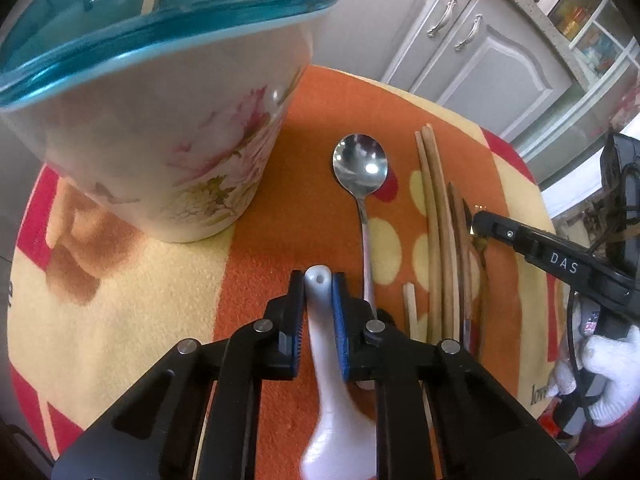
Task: Organize utensils
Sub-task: 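Lower the left tool onto the white ceramic spoon and close its fingers, then carry the white spoon over the cup with the left tool while the right carries the fork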
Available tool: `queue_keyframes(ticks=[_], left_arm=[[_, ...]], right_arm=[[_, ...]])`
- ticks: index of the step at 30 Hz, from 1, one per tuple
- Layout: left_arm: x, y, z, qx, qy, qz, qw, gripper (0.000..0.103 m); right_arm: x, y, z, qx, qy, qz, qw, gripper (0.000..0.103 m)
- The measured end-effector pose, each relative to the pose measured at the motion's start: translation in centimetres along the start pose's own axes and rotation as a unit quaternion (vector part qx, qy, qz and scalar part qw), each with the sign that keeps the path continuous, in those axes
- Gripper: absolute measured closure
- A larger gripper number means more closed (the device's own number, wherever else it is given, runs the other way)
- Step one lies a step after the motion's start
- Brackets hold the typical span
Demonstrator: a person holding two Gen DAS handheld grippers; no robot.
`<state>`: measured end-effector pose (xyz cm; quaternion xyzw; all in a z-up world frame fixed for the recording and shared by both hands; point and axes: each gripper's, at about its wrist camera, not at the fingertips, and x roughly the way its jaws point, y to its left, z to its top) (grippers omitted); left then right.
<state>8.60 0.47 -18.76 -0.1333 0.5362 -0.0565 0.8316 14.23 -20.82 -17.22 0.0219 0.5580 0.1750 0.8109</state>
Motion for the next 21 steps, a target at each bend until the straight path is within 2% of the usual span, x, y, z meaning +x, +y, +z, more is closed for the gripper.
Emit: queue_keyframes(ticks=[1,3,10,21], left_arm=[[-0.1,0.1,0.0,-0.002,0.002,-0.005,1.0,0.091],[-0.6,0.6,-0.1,-0.011,0.007,-0.015,0.9998,0.091],[-3.6,0.5,-0.6,0.001,-0.005,-0.038,0.9993,0.091],[-9.4,0.1,-0.8,0.038,-0.037,-0.058,0.9969,0.092]], right_arm=[[-0.1,0.1,0.0,-0.002,-0.001,0.004,1.0,0.098],[-0.8,0.3,-0.2,-0.009,-0.007,0.007,1.0,0.101],[-3.4,-0.2,-1.5,-0.005,-0.021,0.015,1.0,0.101],[-10.5,1.3,-2.2,-0.033,-0.082,0.016,0.996,0.101]])
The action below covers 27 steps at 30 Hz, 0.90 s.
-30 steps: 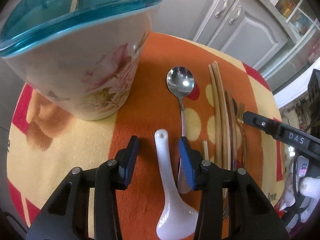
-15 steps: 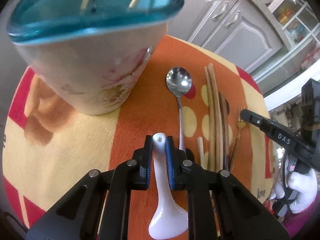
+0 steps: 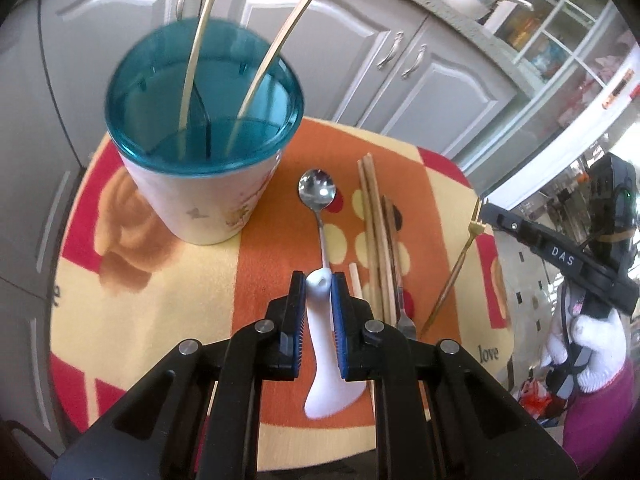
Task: Organize utensils
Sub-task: 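Carry the white spoon over the cup with the left tool while the right carries the fork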
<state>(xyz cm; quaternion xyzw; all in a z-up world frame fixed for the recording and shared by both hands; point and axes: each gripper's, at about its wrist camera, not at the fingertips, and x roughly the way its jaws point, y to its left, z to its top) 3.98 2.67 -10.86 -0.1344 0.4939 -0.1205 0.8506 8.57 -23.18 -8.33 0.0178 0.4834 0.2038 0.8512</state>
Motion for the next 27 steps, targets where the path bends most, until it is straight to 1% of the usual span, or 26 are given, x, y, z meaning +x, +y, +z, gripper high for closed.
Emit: queue_keyframes(ticks=[5,8,12,15,18,22,24,27], left_arm=[[-1.5,-0.5,0.1,0.017,-0.009,-0.003,0.9998,0.093],[-2.1,-0.5,0.2,0.019,-0.011,-0.007,0.9997,0.094],[-3.6,-0.7,0.7,0.029,-0.022,-0.006,0.9993,0.097],[-4.7,-0.8,1.2,0.034,-0.03,-0.009,0.9989,0.097],[-5.7,-0.9,1.8,0.037,-0.034,-0.01,0.9987,0.097],[-7.4,-1.0,2.6,0.047,-0.025,-0.014,0.9985,0.097],[-8.8,-1.1,3.3,0.057,-0.028,-0.012,0.9979,0.097],[-11.4,-0.6,5.0,0.054,-0.032,-0.02,0.9978,0.097]], right_arm=[[-1.4,0.6,0.2,-0.005,-0.012,-0.005,1.0,0.101],[-1.8,1.0,0.1,-0.007,-0.017,-0.006,1.0,0.101],[-3.0,1.7,0.4,-0.014,-0.03,-0.006,0.999,0.101],[-4.0,2.2,0.8,-0.022,-0.04,-0.007,0.999,0.101],[-4.9,2.5,1.6,-0.027,-0.049,-0.008,0.998,0.101],[-6.2,3.4,2.7,-0.035,-0.065,-0.005,0.997,0.101],[-6.9,4.0,3.4,-0.041,-0.073,0.0,0.996,0.101],[-8.2,5.1,4.8,-0.053,-0.092,0.007,0.994,0.101]])
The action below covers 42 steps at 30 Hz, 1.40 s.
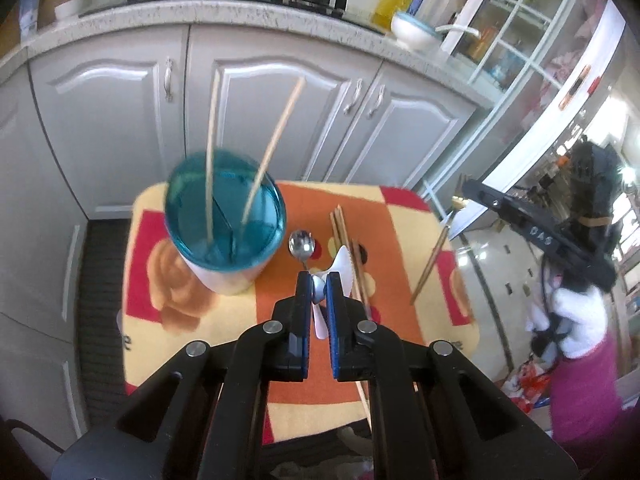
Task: Organize utensils
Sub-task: 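Carry the white spoon over the cup with the left tool while the right carries the fork, then open the left tool to drop the white spoon while the right drops the fork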
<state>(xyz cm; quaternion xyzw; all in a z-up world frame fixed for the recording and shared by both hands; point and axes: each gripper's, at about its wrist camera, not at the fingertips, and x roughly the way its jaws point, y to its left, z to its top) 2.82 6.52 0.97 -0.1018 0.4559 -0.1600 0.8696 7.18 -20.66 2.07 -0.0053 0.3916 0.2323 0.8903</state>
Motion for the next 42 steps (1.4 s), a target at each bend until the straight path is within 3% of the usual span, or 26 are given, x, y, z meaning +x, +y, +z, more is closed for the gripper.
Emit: queue_keyframes(ticks=[4,8,18,29,36,42], left_arm=[[-3.4,1.1,2.6,0.009,-0.023,0.024,0.9994,0.097],[-4.8,2.7,4.5,0.029,-0.031,0.08,0.9959,0.097],[-1.0,5.9,5.9,0.061,0.024,0.156,0.9855,0.097],[4.0,7.4,6.2,0.043,0.05,0.168,0.9836,0.097],[5.9,7.4,5.6,0.036,0.057,0.161,0.9847,0.097],[6.5,7.8,5.3,0.014,0.052,0.151,0.987,0.097]], right_arm=[[-0.8,1.5,2.7,-0.014,-0.023,0.013,1.0,0.101],[-1.0,3.6,5.4,-0.032,-0.043,0.026,0.998,0.101],[3.9,9.2,10.2,-0.071,-0.045,0.045,0.995,0.101],[11.9,11.5,10.3,-0.089,-0.028,0.02,0.995,0.101],[14.2,13.9,8.7,-0.149,-0.031,-0.016,0.988,0.101],[15.7,14.7,6.3,-0.17,-0.01,-0.017,0.985,0.101]])
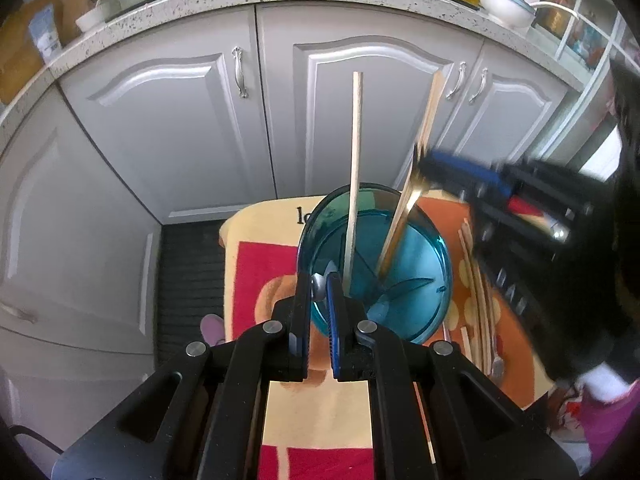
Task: Organize utensils
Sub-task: 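Open the left tool to drop the white spoon while the right drops the fork, then withdraw both open tools from the cup back over the cloth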
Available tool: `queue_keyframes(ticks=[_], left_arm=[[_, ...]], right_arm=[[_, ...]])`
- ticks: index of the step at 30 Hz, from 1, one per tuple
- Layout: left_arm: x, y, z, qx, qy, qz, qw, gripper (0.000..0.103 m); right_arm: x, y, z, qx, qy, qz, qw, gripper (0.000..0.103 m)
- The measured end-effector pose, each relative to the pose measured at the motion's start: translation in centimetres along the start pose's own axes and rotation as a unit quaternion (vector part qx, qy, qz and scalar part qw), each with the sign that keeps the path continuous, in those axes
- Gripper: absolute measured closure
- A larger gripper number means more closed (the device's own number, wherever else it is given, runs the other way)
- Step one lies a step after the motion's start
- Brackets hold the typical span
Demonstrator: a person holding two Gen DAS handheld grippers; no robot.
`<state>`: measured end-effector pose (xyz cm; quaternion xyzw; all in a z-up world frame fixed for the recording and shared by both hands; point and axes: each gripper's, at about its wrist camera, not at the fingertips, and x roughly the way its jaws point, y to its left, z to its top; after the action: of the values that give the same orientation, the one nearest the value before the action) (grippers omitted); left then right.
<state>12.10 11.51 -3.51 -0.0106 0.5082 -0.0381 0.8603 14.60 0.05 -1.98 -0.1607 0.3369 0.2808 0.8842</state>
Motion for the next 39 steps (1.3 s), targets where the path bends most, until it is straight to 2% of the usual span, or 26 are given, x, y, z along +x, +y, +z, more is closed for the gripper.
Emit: queue_keyframes(ticks=[9,11,12,13,14,15,19,20,22,27,35,39], left_arm=[[1.1,-0.2,-0.8,-0.036,-0.005,-0.005,0.9993,0.097],[1.3,-0.2,-1.0,-0.041,-0.006,-0.007,0.9991,0.095],[1.4,-0.2,-1.1,-0.044,-0.005,-0.009,0.999,0.093],[1.4,-0.1,-1.2,-0.047,-0.004,-0.012,0.9988,0.091],[1.5,-0.1,-1.2,-0.052,-0.003,-0.015,0.9985,0.082],[1.4,0.0,-1.2,-0.056,-0.004,-0.018,0.9983,0.075],[0.7,0.0,-1.2,-0.064,-0.011,-0.024,0.9976,0.071],[0.4,0.0,-1.3,-0.065,-0.013,-0.025,0.9975,0.067],[-0.3,0.0,-1.5,-0.066,-0.021,-0.029,0.9972,0.065],[-2.4,-0.5,-1.9,-0.062,-0.053,-0.009,0.9967,0.063],[-4.8,-2.4,-2.4,-0.05,-0.105,0.018,0.993,0.058],[-5.5,-3.4,-2.6,-0.044,-0.116,0.016,0.9921,0.058]], right_arm=[[1.3,-0.3,-3.2,0.049,0.048,0.062,0.996,0.101],[1.3,-0.9,-3.8,0.065,0.053,0.077,0.994,0.098],[1.3,-1.0,-3.9,0.069,0.055,0.077,0.993,0.092],[1.1,-1.2,-4.1,0.073,0.058,0.076,0.993,0.08],[1.0,-1.4,-4.3,0.079,0.058,0.079,0.992,0.076],[0.8,-1.7,-4.4,0.088,0.057,0.087,0.991,0.075],[-0.3,-2.8,-4.6,0.117,0.056,0.097,0.987,0.075],[-0.6,-3.0,-4.7,0.124,0.056,0.099,0.986,0.075],[-1.1,-3.4,-4.7,0.132,0.056,0.098,0.985,0.075],[-2.6,-3.9,-5.0,0.145,0.061,0.089,0.984,0.074],[-5.8,-4.0,-4.9,0.162,0.041,0.064,0.984,0.072],[-7.2,-4.3,-5.2,0.168,0.037,0.057,0.984,0.067]])
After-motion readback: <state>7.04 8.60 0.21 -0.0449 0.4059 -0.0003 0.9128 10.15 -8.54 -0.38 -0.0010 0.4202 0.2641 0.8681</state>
